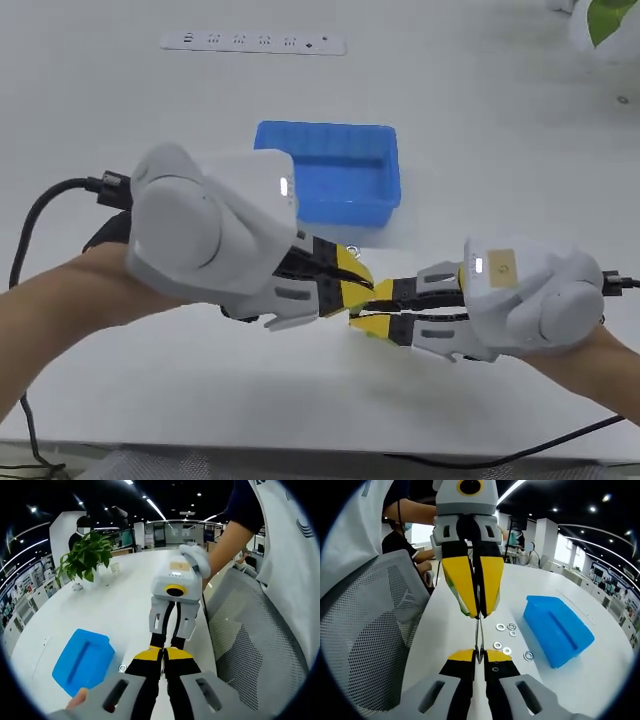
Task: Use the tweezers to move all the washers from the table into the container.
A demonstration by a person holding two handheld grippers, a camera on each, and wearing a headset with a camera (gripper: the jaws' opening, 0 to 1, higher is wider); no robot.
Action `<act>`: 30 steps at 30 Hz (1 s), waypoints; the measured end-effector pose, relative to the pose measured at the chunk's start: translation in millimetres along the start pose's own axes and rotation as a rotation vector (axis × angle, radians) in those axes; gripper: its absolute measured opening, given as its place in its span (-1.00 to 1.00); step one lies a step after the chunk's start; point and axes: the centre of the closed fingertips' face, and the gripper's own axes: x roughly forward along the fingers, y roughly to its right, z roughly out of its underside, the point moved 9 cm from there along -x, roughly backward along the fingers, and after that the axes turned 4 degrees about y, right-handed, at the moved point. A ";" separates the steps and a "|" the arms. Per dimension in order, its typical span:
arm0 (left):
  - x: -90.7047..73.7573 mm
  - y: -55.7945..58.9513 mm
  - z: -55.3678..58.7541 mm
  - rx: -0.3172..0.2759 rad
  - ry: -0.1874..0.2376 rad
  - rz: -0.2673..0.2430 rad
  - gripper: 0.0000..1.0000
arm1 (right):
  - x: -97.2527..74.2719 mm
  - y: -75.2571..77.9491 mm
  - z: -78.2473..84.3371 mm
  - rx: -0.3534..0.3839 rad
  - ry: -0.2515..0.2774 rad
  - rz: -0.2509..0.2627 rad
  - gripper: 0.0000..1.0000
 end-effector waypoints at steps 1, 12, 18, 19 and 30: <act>0.1 0.0 0.1 -0.004 0.006 0.004 -0.88 | -0.1 0.1 0.1 0.001 -0.002 -0.001 -0.86; -13.7 -1.1 -1.7 -0.001 0.059 0.026 -0.90 | 2.9 1.6 -13.5 0.003 0.013 -0.018 -0.84; -20.0 -1.9 10.6 -0.055 0.094 -0.004 -0.89 | 18.0 0.4 -17.1 -0.011 0.001 -0.035 -0.84; -21.4 -2.3 13.5 -0.063 0.093 -0.008 -0.88 | 20.8 0.1 -16.2 -0.007 -0.002 -0.040 -0.84; -17.3 -1.8 25.8 -0.073 0.068 -0.036 -0.87 | 24.6 1.0 -15.7 0.002 -0.008 -0.061 -0.83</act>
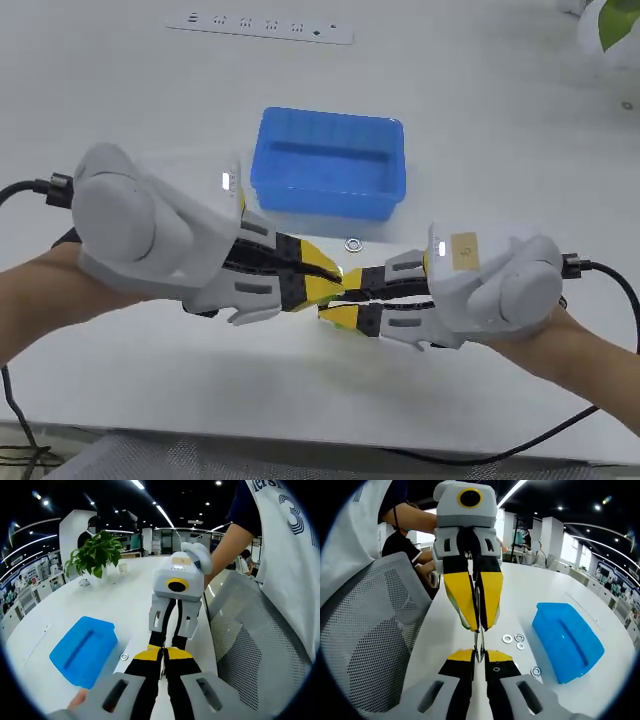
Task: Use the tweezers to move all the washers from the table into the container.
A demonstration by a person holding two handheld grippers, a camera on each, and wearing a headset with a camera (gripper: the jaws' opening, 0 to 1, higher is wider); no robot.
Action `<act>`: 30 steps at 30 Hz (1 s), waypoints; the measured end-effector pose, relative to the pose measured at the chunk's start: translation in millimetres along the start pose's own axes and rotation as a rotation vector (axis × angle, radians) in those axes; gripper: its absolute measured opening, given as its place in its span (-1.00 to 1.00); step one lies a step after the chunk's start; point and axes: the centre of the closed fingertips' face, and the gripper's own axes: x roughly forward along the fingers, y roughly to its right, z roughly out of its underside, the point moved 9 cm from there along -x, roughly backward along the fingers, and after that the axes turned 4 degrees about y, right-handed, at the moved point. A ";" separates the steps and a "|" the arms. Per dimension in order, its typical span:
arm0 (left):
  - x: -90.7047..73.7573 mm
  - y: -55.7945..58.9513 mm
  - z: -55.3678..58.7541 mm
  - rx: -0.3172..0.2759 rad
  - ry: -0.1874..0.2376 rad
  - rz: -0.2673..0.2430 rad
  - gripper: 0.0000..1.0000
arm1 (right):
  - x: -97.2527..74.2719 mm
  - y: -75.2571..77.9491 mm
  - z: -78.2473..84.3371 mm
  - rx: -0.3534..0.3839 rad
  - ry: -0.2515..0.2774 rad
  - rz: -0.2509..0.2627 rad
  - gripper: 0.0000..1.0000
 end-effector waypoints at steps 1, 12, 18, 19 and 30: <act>1.0 0.4 -0.4 0.007 0.003 0.005 -0.87 | -0.4 0.0 0.3 0.001 -0.001 -0.001 -0.83; 2.1 -2.2 -0.6 -0.022 0.009 0.016 -0.88 | -1.6 -0.6 1.5 0.020 0.005 0.011 -0.83; -5.2 -4.9 1.1 -0.041 0.023 -0.001 -0.88 | -1.6 -0.1 -0.8 0.018 0.013 0.015 -0.84; -5.3 -4.8 0.8 -0.043 0.025 -0.003 -0.88 | -1.4 -0.1 -1.4 0.017 0.014 0.015 -0.84; -12.9 -7.3 -4.6 -0.032 0.040 -0.009 -0.88 | 1.7 1.9 -12.1 -0.001 0.031 0.027 -0.81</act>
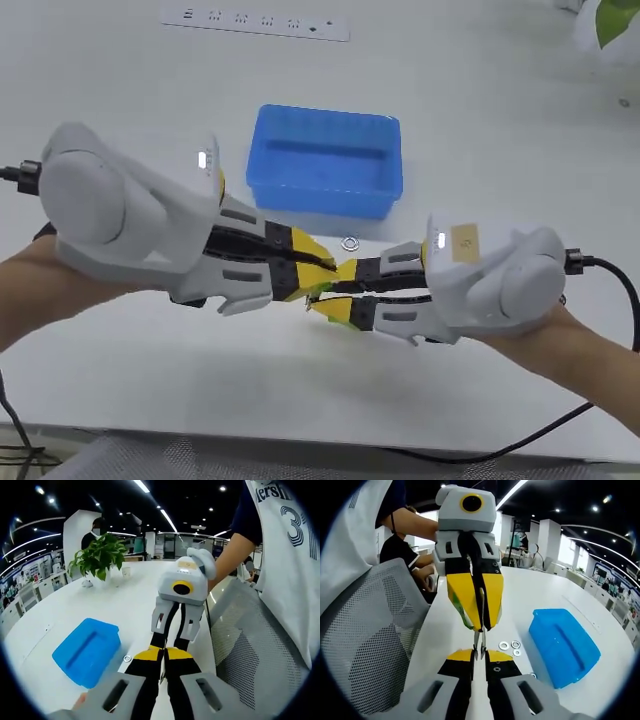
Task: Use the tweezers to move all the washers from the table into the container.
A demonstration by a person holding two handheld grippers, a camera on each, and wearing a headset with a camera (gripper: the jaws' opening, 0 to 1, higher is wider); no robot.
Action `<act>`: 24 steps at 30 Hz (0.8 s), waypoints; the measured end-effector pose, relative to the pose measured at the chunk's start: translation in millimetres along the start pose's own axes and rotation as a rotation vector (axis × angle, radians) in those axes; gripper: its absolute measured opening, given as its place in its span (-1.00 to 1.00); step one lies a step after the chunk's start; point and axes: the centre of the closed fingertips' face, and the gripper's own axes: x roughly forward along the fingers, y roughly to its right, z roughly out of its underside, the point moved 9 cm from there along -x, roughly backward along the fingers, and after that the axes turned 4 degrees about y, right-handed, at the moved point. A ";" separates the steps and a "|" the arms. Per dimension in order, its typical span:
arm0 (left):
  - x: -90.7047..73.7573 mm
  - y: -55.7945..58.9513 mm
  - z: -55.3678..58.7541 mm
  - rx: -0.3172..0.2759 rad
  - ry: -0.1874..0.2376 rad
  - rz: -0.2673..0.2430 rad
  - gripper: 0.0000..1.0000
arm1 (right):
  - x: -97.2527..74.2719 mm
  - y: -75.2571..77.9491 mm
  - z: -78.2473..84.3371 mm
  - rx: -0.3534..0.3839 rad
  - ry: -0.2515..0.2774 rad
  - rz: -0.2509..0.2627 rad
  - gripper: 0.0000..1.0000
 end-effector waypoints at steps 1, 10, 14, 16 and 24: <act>-0.5 -0.2 -0.3 0.000 0.002 -0.001 -0.88 | 0.5 0.1 -0.8 -0.002 0.003 0.000 -0.81; -2.5 0.2 -2.1 -0.007 0.033 0.005 -0.88 | 4.9 -1.0 -8.7 0.048 0.040 -0.005 -0.68; -2.1 0.2 -1.4 -0.006 0.036 0.011 -0.88 | 5.8 -2.1 -7.4 0.083 0.048 -0.015 -0.82; -2.8 -0.1 -1.8 -0.004 0.041 0.009 -0.89 | 5.5 -2.2 -7.1 0.070 0.052 -0.012 -0.85; -5.7 -2.4 1.9 -0.010 0.047 0.002 -0.89 | 8.6 -3.4 -5.5 0.068 0.032 -0.026 -0.94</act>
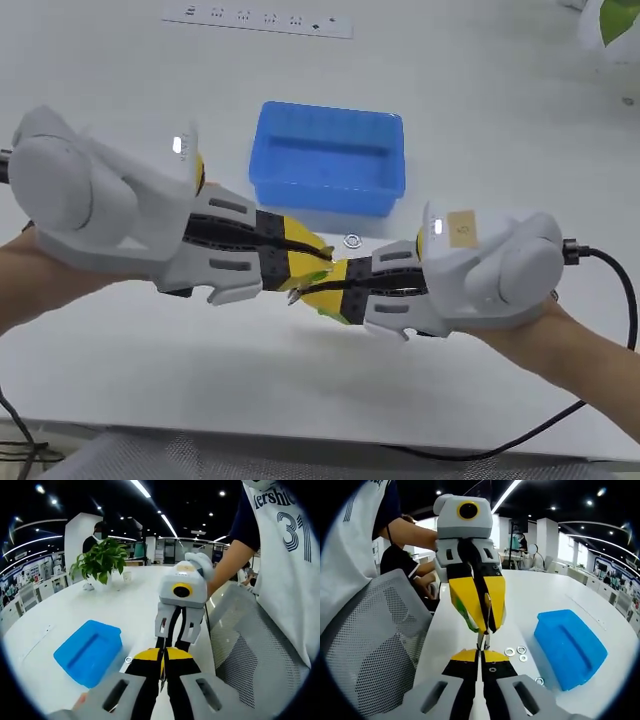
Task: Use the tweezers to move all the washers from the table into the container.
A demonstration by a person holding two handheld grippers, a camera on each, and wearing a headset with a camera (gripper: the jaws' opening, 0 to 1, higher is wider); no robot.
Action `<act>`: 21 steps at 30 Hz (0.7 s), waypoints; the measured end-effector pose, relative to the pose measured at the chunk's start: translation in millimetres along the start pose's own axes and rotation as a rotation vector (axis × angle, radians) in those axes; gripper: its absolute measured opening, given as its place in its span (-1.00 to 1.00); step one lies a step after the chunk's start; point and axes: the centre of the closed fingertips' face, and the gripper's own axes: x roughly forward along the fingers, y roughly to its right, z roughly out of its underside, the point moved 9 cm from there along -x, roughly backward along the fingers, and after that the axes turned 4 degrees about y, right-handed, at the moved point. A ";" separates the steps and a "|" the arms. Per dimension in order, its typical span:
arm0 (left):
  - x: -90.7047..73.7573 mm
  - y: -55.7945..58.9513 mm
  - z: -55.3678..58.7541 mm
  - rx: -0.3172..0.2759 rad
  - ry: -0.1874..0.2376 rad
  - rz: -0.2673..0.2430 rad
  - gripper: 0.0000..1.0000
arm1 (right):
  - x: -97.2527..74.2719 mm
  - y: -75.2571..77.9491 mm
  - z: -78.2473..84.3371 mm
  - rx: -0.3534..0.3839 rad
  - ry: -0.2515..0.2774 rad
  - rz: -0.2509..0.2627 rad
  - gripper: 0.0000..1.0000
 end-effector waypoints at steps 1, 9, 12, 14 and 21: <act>0.2 0.6 0.9 0.002 -0.002 -0.001 -0.89 | 1.1 0.0 1.1 0.007 -0.010 0.000 -0.94; -0.8 1.8 3.4 0.009 -0.005 -0.009 -0.89 | -2.5 -0.9 6.0 0.049 -0.040 0.008 -0.67; -1.2 1.0 1.9 0.002 0.008 -0.012 -0.89 | -2.9 0.4 2.6 0.086 -0.007 0.009 -0.64; -1.2 0.8 1.4 0.011 0.008 -0.013 -0.89 | -1.7 1.6 0.3 0.063 -0.001 0.020 -0.64; -3.9 3.2 -0.7 0.010 0.018 -0.005 -0.89 | 5.4 3.1 -3.2 0.070 -0.004 -0.010 -0.78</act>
